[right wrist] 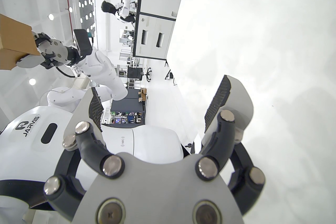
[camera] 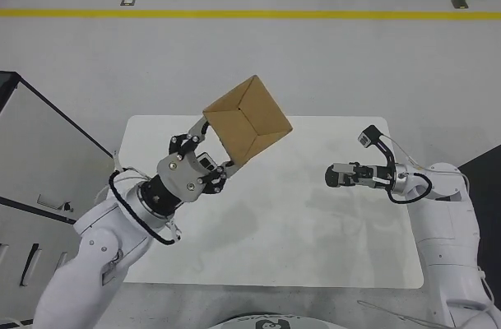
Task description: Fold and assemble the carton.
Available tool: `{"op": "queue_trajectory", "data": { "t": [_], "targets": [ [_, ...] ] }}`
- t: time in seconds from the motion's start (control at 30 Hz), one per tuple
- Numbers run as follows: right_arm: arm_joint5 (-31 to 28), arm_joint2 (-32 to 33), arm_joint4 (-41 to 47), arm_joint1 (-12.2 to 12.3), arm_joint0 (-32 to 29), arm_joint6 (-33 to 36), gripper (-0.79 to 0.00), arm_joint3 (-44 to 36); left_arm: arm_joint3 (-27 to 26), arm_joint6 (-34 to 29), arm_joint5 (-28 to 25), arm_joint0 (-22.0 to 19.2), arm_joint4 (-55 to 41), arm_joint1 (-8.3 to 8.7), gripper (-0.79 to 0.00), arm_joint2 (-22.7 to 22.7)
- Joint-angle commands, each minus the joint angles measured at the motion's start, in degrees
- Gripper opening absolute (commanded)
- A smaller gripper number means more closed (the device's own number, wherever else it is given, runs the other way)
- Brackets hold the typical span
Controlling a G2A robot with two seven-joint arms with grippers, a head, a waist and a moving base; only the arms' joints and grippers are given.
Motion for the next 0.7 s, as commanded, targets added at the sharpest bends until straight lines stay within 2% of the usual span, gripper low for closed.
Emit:
{"op": "queue_trajectory", "data": {
  "t": [0.0,0.17,0.37,0.53,0.67],
  "targets": [
    [0.0,0.0,0.0,0.0,0.0,0.0,0.0,0.0,0.1,0.6,0.8,-0.1,-6.2,-0.2,-0.785,0.2],
    [0.0,0.0,0.0,0.0,0.0,0.0,0.0,0.0,0.3,1.9,1.2,0.1,-14.4,-0.6,-0.785,0.1],
    [0.0,0.0,0.0,0.0,0.0,0.0,0.0,0.0,0.2,3.3,2.1,0.0,-16.8,-0.87,-0.785,-0.6],
    [0.0,0.0,0.0,0.0,0.0,0.0,0.0,0.0,0.6,3.9,1.9,-0.7,-9.4,-0.97,-0.785,-1.5],
    [0.0,0.0,0.0,0.0,0.0,0.0,0.0,0.0,0.3,4.7,0.5,-1.3,1.8,-0.93,-0.785,-2.4]
  ]
}}
